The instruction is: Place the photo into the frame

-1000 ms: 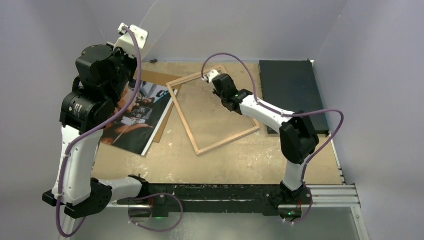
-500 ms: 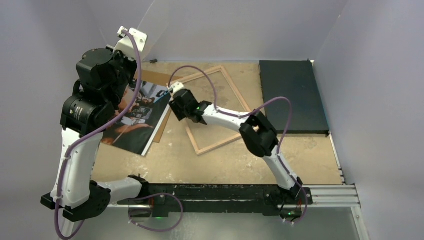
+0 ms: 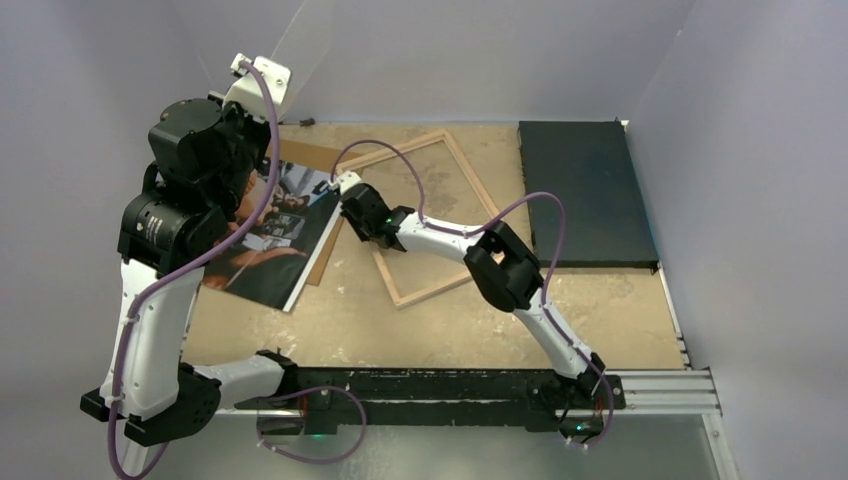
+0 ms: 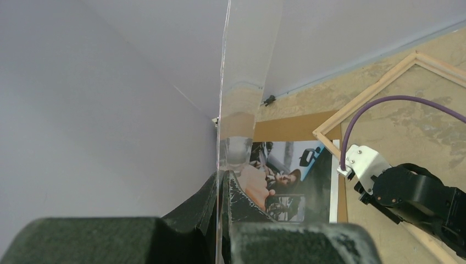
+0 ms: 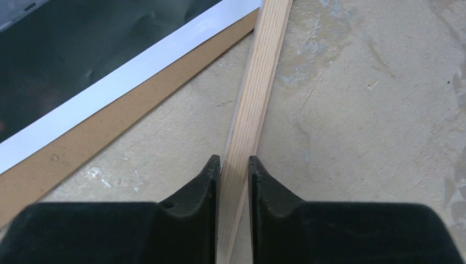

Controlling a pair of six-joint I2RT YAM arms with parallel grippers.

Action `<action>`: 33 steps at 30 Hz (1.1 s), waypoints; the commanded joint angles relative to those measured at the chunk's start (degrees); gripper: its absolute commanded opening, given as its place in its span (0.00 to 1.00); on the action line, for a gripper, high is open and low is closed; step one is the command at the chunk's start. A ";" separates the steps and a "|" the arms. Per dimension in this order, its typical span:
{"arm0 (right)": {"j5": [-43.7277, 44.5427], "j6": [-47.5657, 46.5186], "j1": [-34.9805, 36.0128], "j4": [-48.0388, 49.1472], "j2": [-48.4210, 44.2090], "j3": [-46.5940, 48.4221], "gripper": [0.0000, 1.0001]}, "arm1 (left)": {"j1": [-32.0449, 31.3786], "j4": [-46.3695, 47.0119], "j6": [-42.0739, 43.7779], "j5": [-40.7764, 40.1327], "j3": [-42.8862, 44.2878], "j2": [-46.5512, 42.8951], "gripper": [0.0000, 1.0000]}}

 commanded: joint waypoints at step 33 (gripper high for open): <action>-13.61 -36.29 8.15 16.09 -38.29 -47.10 0.08 | 0.04 4.95 -0.54 0.46 1.75 -1.14 0.00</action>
